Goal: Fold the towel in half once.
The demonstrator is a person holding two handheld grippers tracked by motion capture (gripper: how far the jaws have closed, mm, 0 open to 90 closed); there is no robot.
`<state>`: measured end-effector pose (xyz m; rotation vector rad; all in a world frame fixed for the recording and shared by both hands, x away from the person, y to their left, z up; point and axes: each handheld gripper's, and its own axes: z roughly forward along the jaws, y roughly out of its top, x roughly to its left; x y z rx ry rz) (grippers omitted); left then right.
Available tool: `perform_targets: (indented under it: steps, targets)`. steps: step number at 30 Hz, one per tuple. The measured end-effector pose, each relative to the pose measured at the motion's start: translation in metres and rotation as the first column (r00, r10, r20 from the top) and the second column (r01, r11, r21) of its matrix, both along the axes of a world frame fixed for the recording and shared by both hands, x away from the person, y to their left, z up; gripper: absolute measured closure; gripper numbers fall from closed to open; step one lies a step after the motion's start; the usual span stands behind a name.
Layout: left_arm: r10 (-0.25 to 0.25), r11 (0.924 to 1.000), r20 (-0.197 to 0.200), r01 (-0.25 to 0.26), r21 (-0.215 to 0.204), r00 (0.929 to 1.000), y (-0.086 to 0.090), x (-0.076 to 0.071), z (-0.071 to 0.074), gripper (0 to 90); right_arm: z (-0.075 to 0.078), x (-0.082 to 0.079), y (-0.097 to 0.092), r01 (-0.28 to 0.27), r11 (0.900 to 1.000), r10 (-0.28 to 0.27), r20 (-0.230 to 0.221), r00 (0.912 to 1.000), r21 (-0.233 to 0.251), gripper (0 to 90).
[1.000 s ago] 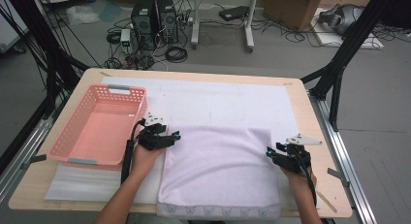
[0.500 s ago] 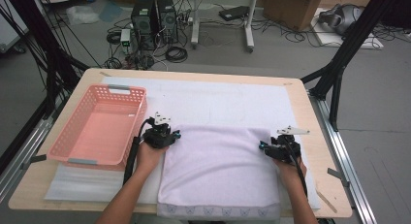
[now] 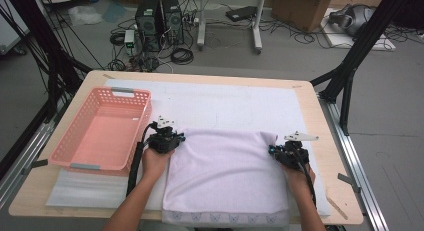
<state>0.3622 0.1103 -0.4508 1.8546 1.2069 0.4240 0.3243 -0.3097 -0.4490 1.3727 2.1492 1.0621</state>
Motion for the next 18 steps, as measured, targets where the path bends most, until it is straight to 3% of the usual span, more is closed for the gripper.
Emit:
perform_targets:
  steps: [3, 6, 10, 13, 14, 18]
  targets:
    - [0.001, 1.0, 0.015, -0.001, 0.009, 0.9999, 0.0, 0.0, 0.001, 83.0, 0.0, 0.0, 0.001, -0.002, 1.0, 0.002, 0.006, 1.0, -0.009, 84.2]
    - [0.014, 0.9998, 0.027, -0.013, -0.014, 0.9995, 0.0, 0.0, 0.004, 83.3, 0.001, 0.0, 0.0, 0.005, 1.0, -0.005, 0.014, 0.9999, -0.005, 84.4]
    - [0.019, 0.9996, 0.037, -0.018, -0.02, 0.9992, 0.0, 0.006, 0.01, 83.7, 0.004, 0.002, -0.005, 0.021, 0.9993, -0.023, 0.045, 0.9987, 0.031, 84.9]
    - [0.027, 0.9996, 0.05, -0.026, -0.011, 0.9984, -0.002, 0.015, 0.017, 83.8, 0.007, 0.007, -0.005, 0.024, 0.9994, -0.026, 0.064, 0.9976, 0.024, 85.1]
    - [0.042, 0.9988, 0.066, -0.04, -0.029, 0.997, -0.002, 0.019, 0.02, 83.8, 0.008, 0.01, -0.005, 0.029, 0.9993, -0.03, 0.064, 0.9975, 0.025, 85.1]
    - [0.068, 0.9971, 0.063, -0.065, -0.039, 0.9957, -0.002, 0.037, 0.026, 83.8, 0.018, 0.026, -0.005, 0.04, 0.9983, -0.044, 0.089, 0.995, 0.042, 85.1]
